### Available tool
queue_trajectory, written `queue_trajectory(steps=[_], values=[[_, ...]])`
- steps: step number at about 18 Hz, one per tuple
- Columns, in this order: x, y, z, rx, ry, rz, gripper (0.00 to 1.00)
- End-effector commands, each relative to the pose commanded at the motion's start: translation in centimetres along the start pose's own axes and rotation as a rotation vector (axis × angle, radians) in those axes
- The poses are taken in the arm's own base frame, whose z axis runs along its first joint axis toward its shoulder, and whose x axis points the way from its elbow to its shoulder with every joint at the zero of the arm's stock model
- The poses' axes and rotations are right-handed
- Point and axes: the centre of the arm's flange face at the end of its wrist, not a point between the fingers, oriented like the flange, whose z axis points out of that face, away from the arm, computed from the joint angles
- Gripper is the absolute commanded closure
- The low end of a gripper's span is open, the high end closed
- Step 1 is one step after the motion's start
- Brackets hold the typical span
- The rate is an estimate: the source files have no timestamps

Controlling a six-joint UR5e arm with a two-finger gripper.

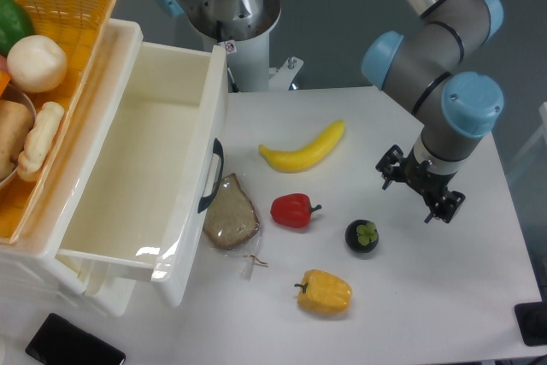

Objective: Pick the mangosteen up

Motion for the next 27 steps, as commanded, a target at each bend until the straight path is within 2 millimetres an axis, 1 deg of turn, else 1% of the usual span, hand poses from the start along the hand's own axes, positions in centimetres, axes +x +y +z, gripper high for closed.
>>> queue_trajectory(steps=[6, 7, 10, 11, 12, 14, 16, 17, 18, 20, 22, 24, 27], values=[[0.2, -0.1, 0.6, 0.002, 0.009, -0.007, 0.0], [0.4, -0.2, 0.9, 0.006, 0.017, -0.006, 0.0], [1.6, -0.1, 3.0, 0.021, 0.063, -0.007, 0.0], [2.1, -0.3, 3.1, 0.051, 0.072, -0.018, 0.0], [2.5, -0.5, 3.4, 0.082, 0.086, -0.044, 0.0], [2.5, -0.1, 3.3, 0.126, 0.095, -0.13, 0.0], [2.7, -0.4, 3.4, 0.149, 0.104, -0.168, 0.0], [2.9, -1.0, 3.9, 0.147, 0.115, -0.181, 0.0], [2.8, -1.1, 4.2, 0.145, 0.12, -0.193, 0.0], [2.6, -1.4, 4.2, 0.145, 0.116, -0.193, 0.0], [2.4, -1.4, 5.0, 0.143, 0.127, -0.196, 0.0], [2.2, -1.9, 5.6, 0.145, 0.112, -0.192, 0.0], [1.4, -2.2, 6.0, 0.152, 0.07, -0.219, 0.0]])
